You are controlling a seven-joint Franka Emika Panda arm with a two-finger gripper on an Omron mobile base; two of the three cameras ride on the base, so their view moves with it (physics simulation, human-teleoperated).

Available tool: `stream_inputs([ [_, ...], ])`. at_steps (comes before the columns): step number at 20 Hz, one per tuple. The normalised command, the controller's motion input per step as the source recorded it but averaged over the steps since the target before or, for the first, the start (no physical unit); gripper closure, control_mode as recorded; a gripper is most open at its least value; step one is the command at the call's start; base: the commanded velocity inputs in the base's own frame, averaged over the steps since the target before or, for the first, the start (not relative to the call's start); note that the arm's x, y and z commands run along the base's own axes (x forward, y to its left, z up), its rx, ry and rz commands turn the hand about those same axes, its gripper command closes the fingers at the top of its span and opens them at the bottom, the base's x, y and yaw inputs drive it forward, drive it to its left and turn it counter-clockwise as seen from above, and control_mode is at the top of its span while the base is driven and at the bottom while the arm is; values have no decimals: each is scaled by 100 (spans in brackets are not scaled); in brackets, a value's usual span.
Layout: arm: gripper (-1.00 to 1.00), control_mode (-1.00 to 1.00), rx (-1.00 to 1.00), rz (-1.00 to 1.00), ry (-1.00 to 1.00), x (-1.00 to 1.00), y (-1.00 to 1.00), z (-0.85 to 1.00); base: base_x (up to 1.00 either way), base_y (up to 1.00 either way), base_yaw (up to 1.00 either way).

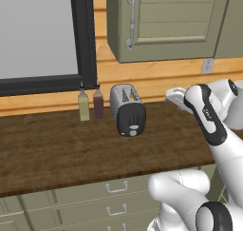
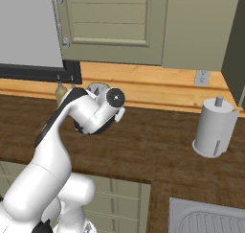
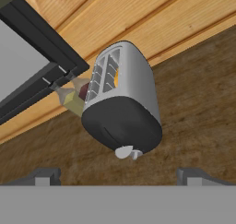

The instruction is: Start the toaster. Once the lever pops up, take the bread to the plate on the dining counter.

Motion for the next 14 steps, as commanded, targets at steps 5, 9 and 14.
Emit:
stream_inputs([
  [5, -100, -100, 0, 0, 0, 0, 0, 0, 0, 0, 0],
  [9, -100, -100, 0, 0, 0, 0, 0, 0, 0, 0, 0],
  [14, -100, -100, 0, 0, 0, 0, 0, 0, 0, 0, 0],
])
